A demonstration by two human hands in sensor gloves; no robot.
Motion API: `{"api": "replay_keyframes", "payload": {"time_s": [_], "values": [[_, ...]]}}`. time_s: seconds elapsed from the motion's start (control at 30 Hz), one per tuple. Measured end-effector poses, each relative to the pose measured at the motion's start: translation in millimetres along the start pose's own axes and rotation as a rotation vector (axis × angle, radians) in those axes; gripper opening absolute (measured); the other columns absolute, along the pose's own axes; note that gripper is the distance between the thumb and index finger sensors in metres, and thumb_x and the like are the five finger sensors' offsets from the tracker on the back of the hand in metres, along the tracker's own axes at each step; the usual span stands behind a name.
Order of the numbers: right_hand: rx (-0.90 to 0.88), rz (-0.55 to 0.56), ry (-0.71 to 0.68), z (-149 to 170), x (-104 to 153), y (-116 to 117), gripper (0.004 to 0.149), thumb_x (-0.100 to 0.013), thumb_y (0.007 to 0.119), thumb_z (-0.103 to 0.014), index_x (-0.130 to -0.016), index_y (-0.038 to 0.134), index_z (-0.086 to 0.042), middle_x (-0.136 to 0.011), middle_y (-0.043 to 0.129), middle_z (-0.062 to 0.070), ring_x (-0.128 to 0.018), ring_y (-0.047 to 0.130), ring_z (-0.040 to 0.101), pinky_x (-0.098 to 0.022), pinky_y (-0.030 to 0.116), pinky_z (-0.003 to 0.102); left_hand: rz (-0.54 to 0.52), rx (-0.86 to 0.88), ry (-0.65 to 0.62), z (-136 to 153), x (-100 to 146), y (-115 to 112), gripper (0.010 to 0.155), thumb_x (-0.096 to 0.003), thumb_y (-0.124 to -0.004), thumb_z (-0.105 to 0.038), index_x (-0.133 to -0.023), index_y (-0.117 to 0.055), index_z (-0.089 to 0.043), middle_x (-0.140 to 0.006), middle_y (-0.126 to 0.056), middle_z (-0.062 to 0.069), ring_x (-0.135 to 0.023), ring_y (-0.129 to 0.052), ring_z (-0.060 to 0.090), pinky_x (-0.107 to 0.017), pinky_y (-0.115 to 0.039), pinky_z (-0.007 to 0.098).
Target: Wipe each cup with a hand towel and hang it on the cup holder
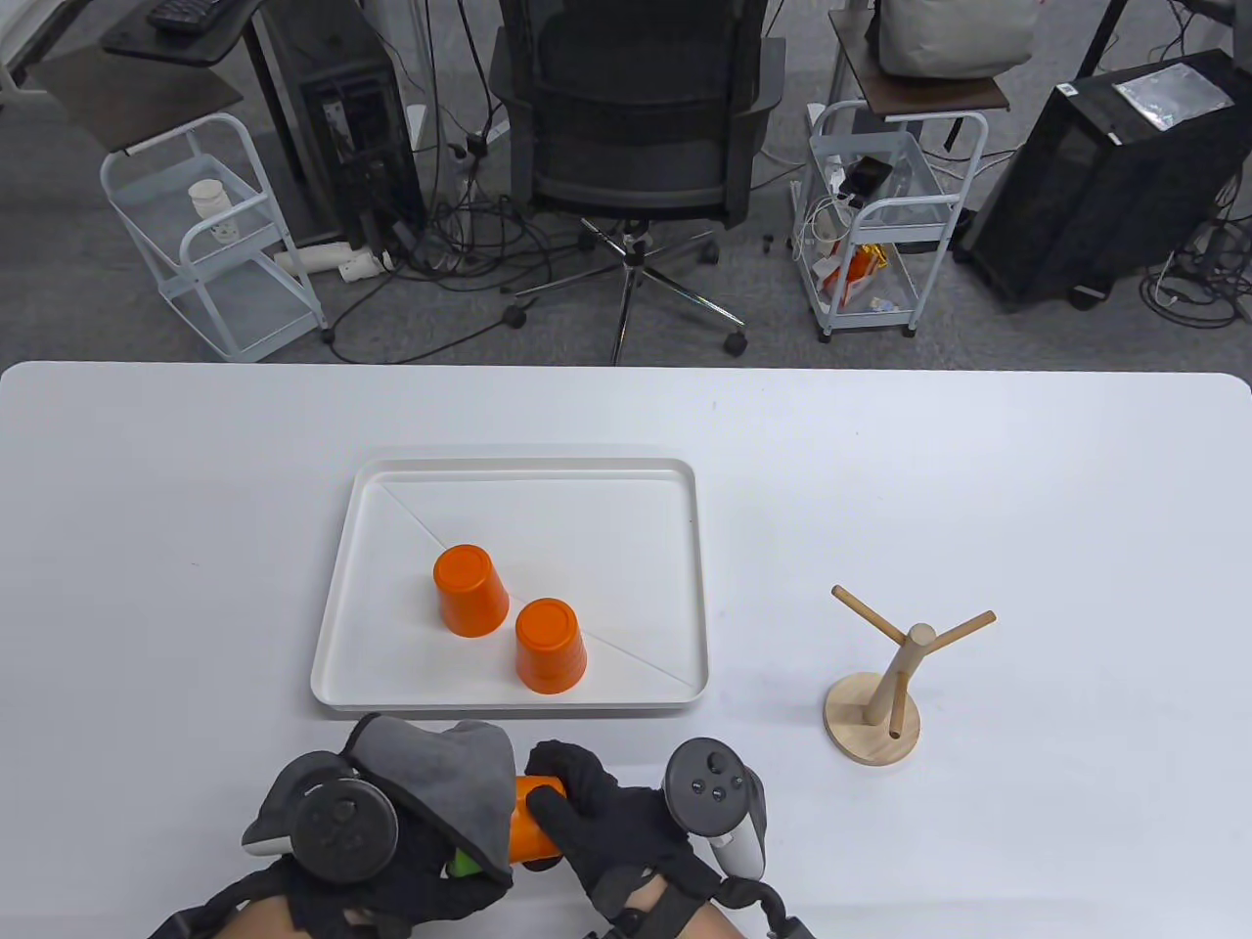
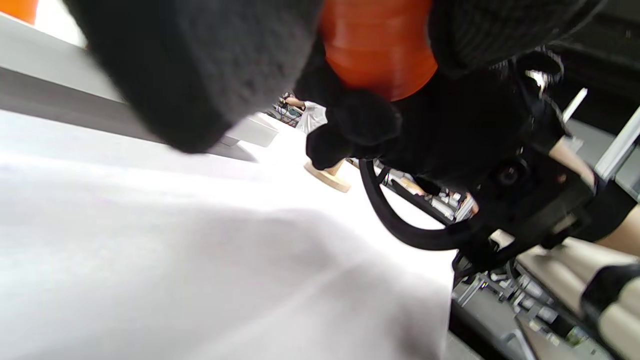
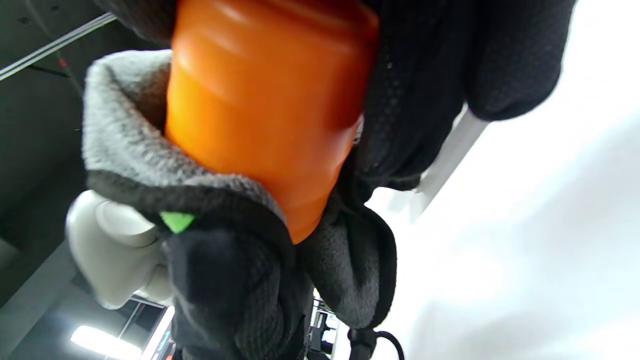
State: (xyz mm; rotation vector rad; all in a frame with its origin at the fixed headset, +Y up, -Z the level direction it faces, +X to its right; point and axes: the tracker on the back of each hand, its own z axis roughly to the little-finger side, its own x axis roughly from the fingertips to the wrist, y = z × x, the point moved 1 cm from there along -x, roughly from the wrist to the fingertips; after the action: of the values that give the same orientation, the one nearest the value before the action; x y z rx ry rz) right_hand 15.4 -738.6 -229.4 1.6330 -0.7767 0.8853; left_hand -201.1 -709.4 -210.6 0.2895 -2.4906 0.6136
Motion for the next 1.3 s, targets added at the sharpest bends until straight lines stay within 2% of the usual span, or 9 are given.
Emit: {"api": "replay_keyframes", "payload": {"time_s": [0.17,0.27,0.4,0.63,0.9,1.13,1.3], "values": [[-0.008,0.004,0.036,4,0,-1,0.078,-0.052,0.06,-0.06,-0.095,0.055,0.005,-0.075,0.087,0.028,-0.035,0.107,0.027,-0.044,0.088,0.054,0.017,-0.105,-0.012,-6,-1,-2,0.093,-0.0438,-0.079,-0.062,-0.09,0.001,-0.052,-0.112,-0.006,-0.005,-0.086,-0.077,0.029,-0.075,-0.06,0.06],[0.003,0.013,0.017,1,1,-1,0.078,-0.052,0.06,-0.06,-0.096,0.055,0.004,-0.076,0.087,0.028,-0.036,0.106,0.028,-0.046,0.087,0.055,-0.008,-0.042,-0.002,-3,-1,-2,0.093,-0.0433,-0.079,-0.063,-0.091,0.0,-0.053,-0.112,-0.008,-0.006,-0.085,-0.079,0.028,-0.074,-0.063,0.059],[0.011,0.006,-0.045,-4,1,0,0.078,-0.052,0.063,-0.059,-0.099,0.049,0.002,-0.084,0.08,0.028,-0.045,0.103,0.033,-0.053,0.081,0.058,-0.043,0.115,0.01,7,-1,-1,0.092,-0.0428,-0.079,-0.065,-0.091,-0.001,-0.053,-0.113,-0.011,-0.006,-0.079,-0.084,0.024,-0.07,-0.069,0.057],[0.213,0.021,-0.271,-24,5,3,0.076,-0.053,0.067,-0.053,-0.104,0.035,-0.007,-0.1,0.063,0.025,-0.07,0.09,0.041,-0.068,0.064,0.064,-0.082,0.366,0.015,21,1,-1,0.093,-0.0427,-0.078,-0.067,-0.093,0.0,-0.051,-0.112,-0.014,-0.003,-0.072,-0.088,0.021,-0.065,-0.074,0.054],[0.448,0.057,-0.488,-46,12,8,0.077,-0.049,0.078,-0.044,-0.105,0.033,-0.014,-0.109,0.052,0.02,-0.086,0.077,0.049,-0.073,0.051,0.067,-0.109,0.597,0.006,31,3,-4,0.094,-0.043,-0.076,-0.069,-0.094,0.0,-0.048,-0.112,-0.017,0.001,-0.068,-0.09,0.02,-0.06,-0.077,0.053],[0.573,0.088,-0.604,-58,15,8,0.077,-0.044,0.087,-0.033,-0.103,0.04,-0.015,-0.11,0.05,0.018,-0.091,0.071,0.053,-0.073,0.046,0.068,-0.13,0.647,0.038,35,6,-4,0.094,-0.0439,-0.074,-0.07,-0.094,0.002,-0.046,-0.112,-0.016,0.003,-0.068,-0.091,0.02,-0.059,-0.077,0.053],[0.64,0.118,-0.636,-68,17,6,0.076,-0.044,0.088,-0.032,-0.103,0.043,-0.016,-0.11,0.05,0.02,-0.091,0.07,0.053,-0.073,0.045,0.068,-0.164,0.671,0.064,37,9,-2,0.094,-0.0442,-0.072,-0.071,-0.095,0.002,-0.044,-0.112,-0.015,0.004,-0.068,-0.091,0.02,-0.059,-0.078,0.052]]}}
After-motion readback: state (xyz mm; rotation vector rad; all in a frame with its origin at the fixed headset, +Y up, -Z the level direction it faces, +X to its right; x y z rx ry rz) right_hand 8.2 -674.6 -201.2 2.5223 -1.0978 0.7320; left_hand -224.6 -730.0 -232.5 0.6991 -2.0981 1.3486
